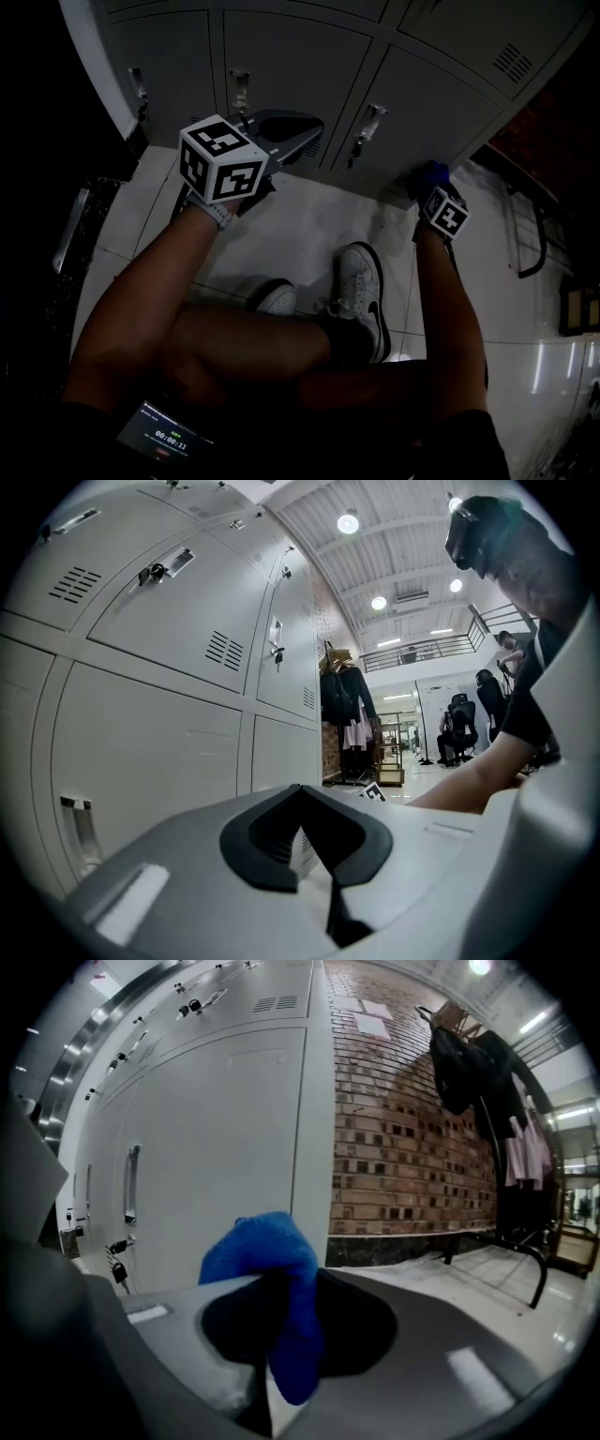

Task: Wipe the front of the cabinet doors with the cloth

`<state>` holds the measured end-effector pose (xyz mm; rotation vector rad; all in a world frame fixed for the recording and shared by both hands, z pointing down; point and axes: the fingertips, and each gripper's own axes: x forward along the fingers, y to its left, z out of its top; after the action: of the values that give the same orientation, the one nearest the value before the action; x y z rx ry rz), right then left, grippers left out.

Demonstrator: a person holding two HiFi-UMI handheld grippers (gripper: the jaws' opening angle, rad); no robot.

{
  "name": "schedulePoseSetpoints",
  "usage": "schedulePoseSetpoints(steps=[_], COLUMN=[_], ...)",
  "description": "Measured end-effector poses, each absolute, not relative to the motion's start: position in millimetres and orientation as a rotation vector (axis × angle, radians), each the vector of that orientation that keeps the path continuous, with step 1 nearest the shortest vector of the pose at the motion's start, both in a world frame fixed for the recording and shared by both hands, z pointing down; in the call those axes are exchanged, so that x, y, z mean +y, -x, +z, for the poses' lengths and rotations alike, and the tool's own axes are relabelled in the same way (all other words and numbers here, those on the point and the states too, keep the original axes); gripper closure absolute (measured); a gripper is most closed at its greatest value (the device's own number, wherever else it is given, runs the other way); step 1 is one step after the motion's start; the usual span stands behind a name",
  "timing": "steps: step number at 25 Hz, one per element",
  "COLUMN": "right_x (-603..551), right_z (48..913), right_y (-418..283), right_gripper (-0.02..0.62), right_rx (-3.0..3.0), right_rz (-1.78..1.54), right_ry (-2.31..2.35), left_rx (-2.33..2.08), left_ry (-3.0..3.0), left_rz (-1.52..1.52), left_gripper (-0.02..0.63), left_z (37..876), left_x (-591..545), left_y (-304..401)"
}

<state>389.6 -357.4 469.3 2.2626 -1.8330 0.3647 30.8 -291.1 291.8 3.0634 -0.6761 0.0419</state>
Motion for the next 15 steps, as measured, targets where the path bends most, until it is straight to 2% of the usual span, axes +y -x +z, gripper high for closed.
schedulePoseSetpoints(steps=[3,7,15], right_x=[-355,-356,-364], right_z=[467,461,430], right_y=[-399,-374,-225], right_gripper=[0.517,0.517,0.517], right_rx=[-1.809,-1.859,-2.245], right_rz=[0.353,0.352,0.316], right_ry=[-2.289,-2.271,-2.002], left_rx=[-0.674,-0.687,-0.684], left_ry=[-3.065,-3.063,-3.075], left_rz=[0.045,0.028,-0.024], left_gripper=[0.605,0.606,0.606], left_z=[292,288,274], left_x=[-291,-291,-286], left_y=[-31,-28,-24])
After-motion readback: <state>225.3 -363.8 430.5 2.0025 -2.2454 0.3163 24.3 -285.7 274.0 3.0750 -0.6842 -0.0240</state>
